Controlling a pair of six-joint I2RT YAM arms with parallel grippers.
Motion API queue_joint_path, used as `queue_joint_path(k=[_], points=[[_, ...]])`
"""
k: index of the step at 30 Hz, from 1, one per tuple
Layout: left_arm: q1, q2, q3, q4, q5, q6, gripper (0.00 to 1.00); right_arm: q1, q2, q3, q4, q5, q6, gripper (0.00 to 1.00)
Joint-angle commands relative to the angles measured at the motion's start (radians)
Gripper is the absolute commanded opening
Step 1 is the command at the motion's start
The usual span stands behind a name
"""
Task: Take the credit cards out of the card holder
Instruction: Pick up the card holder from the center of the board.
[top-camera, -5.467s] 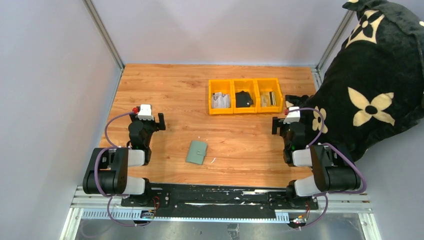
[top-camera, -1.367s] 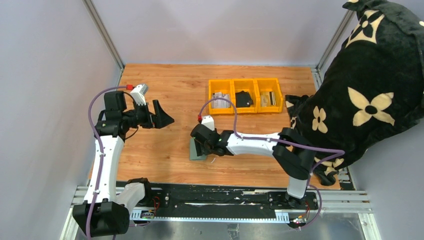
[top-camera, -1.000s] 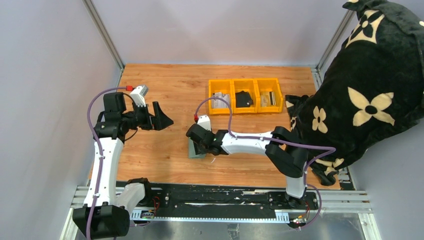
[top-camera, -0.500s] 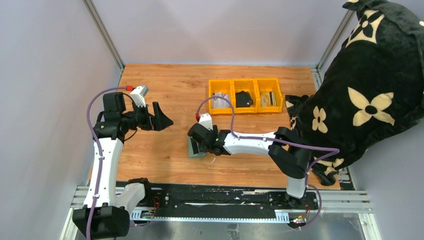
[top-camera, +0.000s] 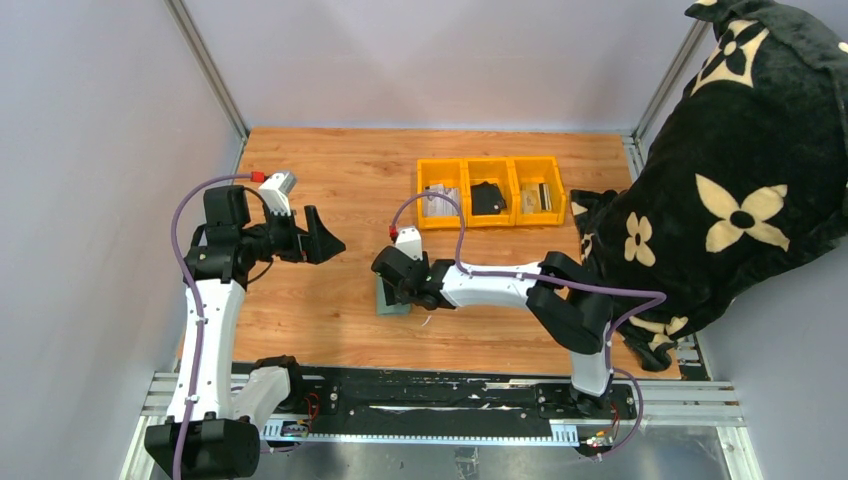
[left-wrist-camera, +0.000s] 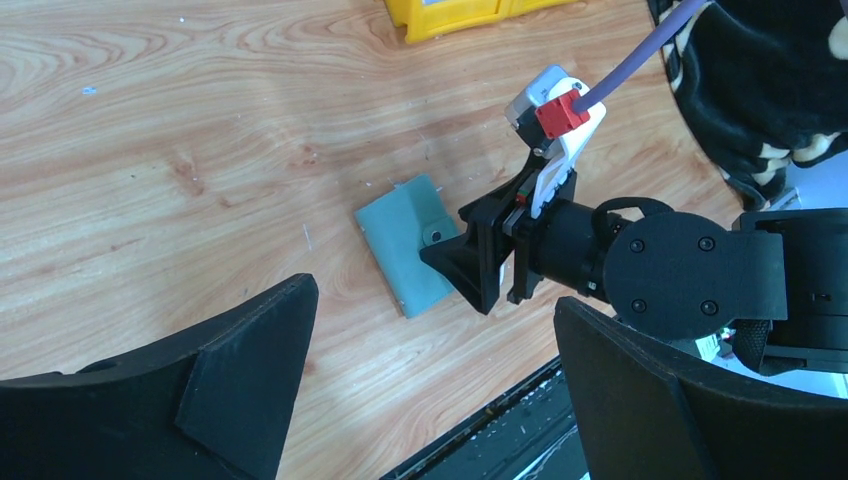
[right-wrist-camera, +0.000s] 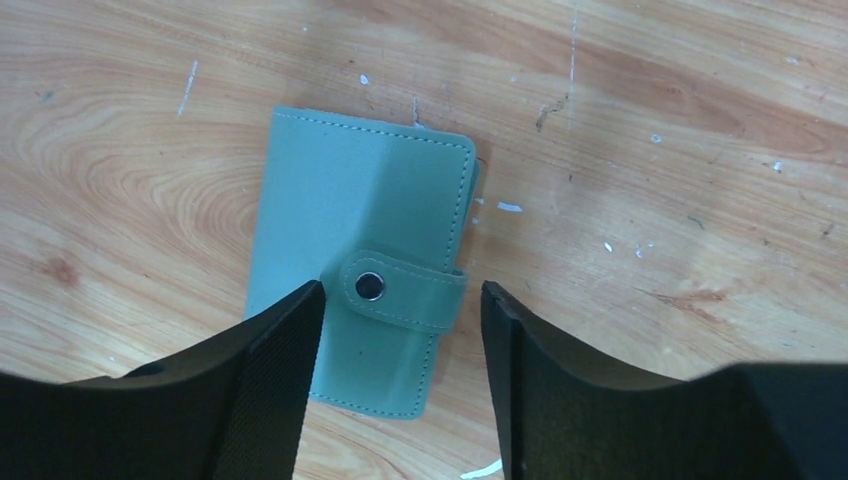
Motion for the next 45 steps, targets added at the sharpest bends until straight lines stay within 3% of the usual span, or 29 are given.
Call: queue_joint_path(k=[1,17,30,45], points=[[0.004,-0.013,0.022,-0.013,0.002,0.009,0.97,-0.028,0.047,0.003,0.012,0.012,0.02,0.59],[0.005,-0.038,-0.026,-0.021,-0.006,0.015,0.96,-0.069,-0.043,-0.212,0.289,-0.072,0.032,0.0],[0.004,-0.001,-0.057,-0.013,0.052,-0.012,0.92,-0.093,-0.251,-0.368,0.684,-0.236,-0.059,0.0],[0.003,0.013,-0.068,0.058,0.299,-0.21,0.73,-0.075,-0.435,-0.26,0.751,-0.302,0.012,0.0]])
